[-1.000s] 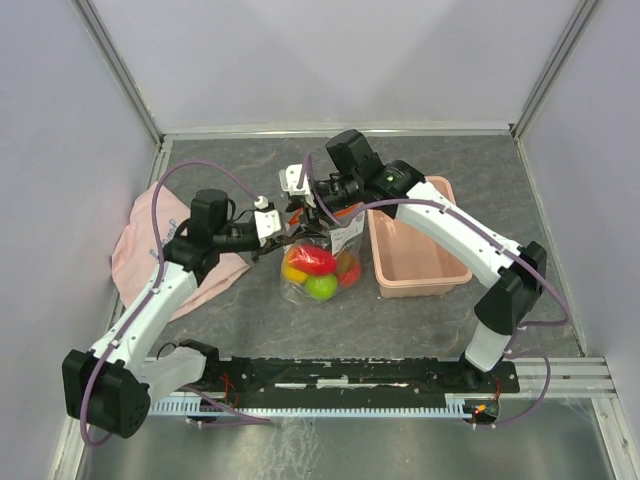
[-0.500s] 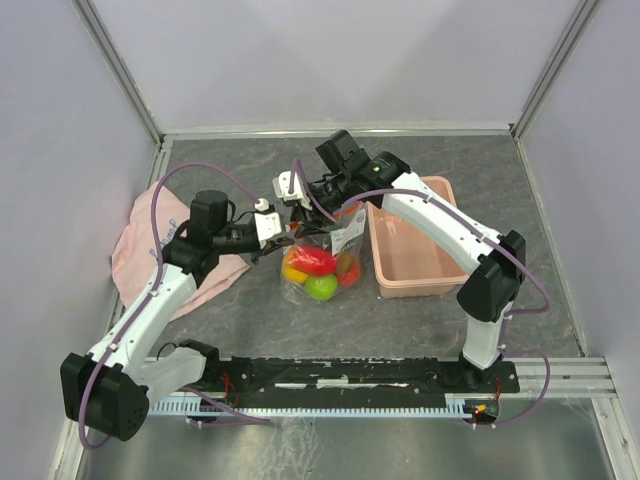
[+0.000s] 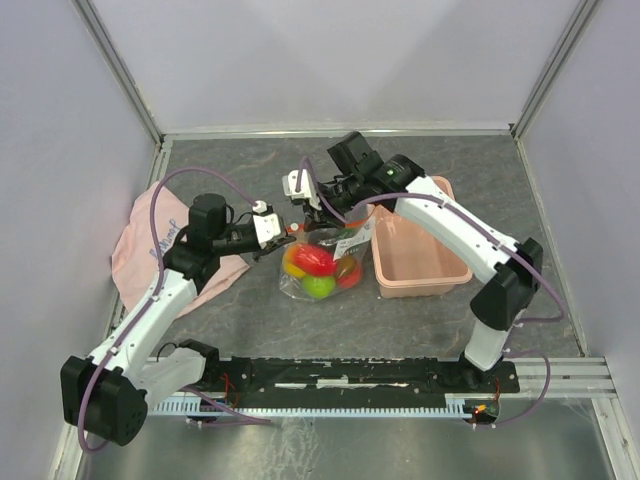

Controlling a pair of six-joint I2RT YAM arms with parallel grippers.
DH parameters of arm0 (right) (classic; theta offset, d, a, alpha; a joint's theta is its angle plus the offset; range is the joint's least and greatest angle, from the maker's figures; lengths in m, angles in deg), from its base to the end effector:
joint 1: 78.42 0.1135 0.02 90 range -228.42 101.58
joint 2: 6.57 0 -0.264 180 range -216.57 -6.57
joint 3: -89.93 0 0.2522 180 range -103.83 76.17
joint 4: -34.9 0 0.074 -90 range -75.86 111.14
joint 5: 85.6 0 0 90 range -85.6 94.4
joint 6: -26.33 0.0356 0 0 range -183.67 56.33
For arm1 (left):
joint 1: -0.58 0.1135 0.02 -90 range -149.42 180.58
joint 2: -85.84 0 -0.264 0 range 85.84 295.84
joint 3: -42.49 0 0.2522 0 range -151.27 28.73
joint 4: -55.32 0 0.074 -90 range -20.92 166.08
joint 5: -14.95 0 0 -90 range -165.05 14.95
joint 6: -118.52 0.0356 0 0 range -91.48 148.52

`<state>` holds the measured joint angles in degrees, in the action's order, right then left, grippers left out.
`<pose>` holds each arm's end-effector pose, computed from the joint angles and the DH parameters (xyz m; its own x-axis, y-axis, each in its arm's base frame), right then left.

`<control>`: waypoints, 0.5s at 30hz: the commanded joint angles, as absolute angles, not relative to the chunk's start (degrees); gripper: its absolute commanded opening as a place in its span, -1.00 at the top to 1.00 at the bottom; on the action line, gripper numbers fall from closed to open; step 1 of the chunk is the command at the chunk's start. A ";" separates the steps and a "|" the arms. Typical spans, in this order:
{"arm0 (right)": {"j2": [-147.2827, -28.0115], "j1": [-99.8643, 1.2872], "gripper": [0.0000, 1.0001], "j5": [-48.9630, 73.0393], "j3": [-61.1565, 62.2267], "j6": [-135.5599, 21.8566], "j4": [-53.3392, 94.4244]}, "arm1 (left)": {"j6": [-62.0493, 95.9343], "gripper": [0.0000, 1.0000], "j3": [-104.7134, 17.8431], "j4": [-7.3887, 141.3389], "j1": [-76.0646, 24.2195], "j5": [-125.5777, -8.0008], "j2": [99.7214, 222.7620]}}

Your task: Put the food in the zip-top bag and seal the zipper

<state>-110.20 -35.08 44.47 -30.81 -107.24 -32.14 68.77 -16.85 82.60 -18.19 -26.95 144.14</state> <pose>0.2668 0.2833 0.3668 0.1665 -0.5681 -0.8059 -0.9825 -0.1648 -0.0868 0.2008 -0.0962 0.2995 0.2278 0.3783 -0.8972 0.9169 0.2267 0.3284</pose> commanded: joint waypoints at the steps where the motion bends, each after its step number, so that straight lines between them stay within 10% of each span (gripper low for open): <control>1: -101.39 -35.32 0.97 40.23 -23.29 -98.77 -17.46 | 62.39 0.44 -14.97 70.65 -18.22 -25.21 142.36; 15: -96.63 -32.71 0.97 23.93 -12.68 -90.43 -2.64 | 46.38 0.18 -12.37 51.25 -18.02 -17.03 146.32</control>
<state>-99.82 -34.17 29.28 -14.20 -93.23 -10.74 53.32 -12.76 60.83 -18.12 -20.77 145.60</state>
